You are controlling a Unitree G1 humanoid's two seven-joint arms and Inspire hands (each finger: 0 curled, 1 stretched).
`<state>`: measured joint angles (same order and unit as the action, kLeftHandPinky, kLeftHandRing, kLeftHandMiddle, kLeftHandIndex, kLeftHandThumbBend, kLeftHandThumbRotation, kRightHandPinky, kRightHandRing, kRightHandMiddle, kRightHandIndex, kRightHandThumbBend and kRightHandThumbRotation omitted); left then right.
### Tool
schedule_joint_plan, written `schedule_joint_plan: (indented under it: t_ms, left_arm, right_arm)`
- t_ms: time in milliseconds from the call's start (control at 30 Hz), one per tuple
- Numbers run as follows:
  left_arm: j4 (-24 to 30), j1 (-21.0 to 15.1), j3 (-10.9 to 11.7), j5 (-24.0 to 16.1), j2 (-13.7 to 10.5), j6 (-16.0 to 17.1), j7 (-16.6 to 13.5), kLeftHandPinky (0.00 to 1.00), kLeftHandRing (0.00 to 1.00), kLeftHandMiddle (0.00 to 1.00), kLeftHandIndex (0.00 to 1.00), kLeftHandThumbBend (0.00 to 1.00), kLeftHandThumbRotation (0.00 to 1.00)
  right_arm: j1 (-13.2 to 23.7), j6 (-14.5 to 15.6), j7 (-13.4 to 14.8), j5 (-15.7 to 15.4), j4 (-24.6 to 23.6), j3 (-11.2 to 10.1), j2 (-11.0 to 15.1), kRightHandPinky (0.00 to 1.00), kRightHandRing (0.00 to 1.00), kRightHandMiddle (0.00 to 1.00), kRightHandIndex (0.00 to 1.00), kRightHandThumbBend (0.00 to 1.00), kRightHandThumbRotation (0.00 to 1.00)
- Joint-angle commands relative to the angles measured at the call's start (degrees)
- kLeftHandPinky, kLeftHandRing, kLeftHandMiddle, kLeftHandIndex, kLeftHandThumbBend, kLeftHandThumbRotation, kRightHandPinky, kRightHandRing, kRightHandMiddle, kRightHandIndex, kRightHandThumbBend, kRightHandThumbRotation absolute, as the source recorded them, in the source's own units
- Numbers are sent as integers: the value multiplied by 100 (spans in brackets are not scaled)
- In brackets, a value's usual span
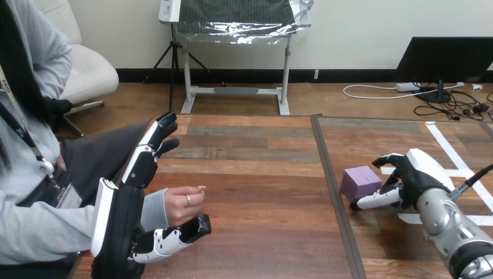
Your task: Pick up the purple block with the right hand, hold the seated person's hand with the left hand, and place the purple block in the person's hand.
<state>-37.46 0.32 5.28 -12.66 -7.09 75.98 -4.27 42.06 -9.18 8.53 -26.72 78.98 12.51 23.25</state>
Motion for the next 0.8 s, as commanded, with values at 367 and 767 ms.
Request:
schedule_joint_plan:
  t_ms: [367,767]
  left_arm:
    - [122,-283,11,-11,-48,45,-20,83,90,92,90,100,71]
    - [124,-280,-15,39,-50,46,-1,83,90,93,90,100,71]
  right_arm:
    - [495,7,-12,-58,-212,87,-130,59,70,72,84,100,23]
    - [479,-67,74,-45,-221,91,-191,48,58,60,84,98,21]
